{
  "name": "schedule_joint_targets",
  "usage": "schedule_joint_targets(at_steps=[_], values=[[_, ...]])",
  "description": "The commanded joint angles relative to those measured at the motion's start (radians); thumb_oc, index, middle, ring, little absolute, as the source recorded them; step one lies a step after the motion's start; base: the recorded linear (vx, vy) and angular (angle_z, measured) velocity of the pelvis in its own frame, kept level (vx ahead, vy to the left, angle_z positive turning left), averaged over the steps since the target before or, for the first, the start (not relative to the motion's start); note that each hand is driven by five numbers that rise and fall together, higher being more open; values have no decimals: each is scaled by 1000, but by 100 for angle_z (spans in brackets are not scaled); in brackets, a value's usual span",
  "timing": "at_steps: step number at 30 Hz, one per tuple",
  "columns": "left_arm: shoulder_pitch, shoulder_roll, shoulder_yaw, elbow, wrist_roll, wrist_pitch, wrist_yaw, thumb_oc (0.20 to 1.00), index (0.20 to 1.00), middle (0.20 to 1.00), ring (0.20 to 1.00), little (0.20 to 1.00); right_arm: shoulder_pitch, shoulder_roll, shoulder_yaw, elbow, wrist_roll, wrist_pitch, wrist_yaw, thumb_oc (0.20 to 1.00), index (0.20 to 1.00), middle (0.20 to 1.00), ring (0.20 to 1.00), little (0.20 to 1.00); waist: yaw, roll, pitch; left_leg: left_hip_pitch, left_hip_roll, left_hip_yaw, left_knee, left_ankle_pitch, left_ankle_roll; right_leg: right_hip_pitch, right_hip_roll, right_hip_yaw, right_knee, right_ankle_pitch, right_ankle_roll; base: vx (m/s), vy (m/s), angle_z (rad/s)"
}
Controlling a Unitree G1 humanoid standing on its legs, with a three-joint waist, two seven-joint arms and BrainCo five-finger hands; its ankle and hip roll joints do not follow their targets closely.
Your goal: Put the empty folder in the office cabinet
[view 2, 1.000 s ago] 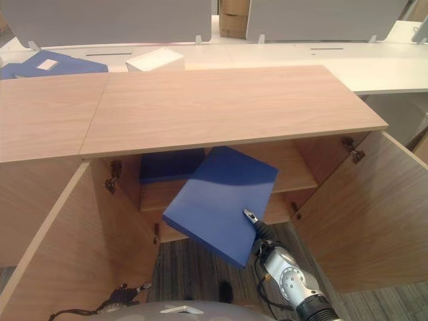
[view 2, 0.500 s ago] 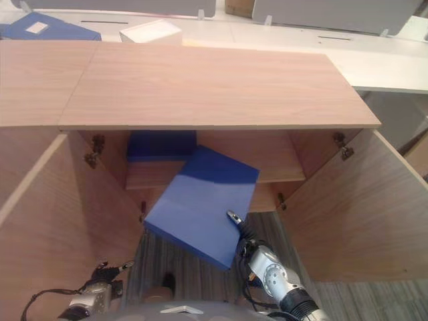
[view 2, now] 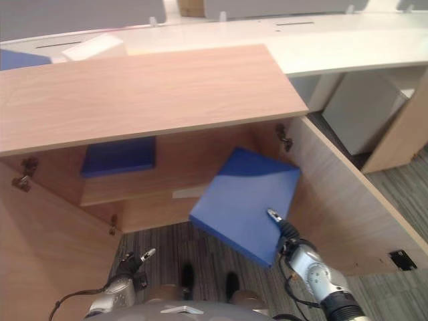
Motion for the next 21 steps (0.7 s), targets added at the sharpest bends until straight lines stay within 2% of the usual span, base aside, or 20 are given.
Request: schedule_joint_targets(at_steps=[1,7,13,16,21], values=[[-46,100,-30,-4,-2,-19,39,1000,1000,1000,1000,1000,-51,48,-11,-67,17,-45,42,200,200,200,200,200,-3,-32,-15,101,30,11,-101,6,14,-22,-32,57,-3,39,82,60,68,9],[-46,109,-37,-25,0,-18,40,1000,1000,1000,1000,1000,-28,55,-3,-74,26,-56,24,200,200,200,200,200,-12,-27,-16,123,21,12,-137,0,24,-32,-33,58,-3,36,87,24,40,11],[-31,132,-45,-60,-12,-15,58,1000,1000,1000,1000,1000,-8,66,3,-88,17,-59,49,200,200,200,200,200,-13,-30,-10,130,12,27,-147,-18,36,-39,-45,55,-3,40,103,10,69,1],[-19,142,-42,-70,-6,-8,56,1000,1000,1000,1000,1000,-9,67,1,-85,-8,-61,75,200,200,200,200,200,-7,-34,-9,134,9,31,-147,-23,41,-40,-52,51,-3,45,110,21,2,1],[13,181,-40,-81,30,-3,16,1000,1000,1000,1000,1000,-68,23,-27,-74,-61,-82,150,200,200,200,200,200,31,-50,18,135,13,32,-147,-29,52,-44,-70,27,-3,65,132,69,-28,1]])
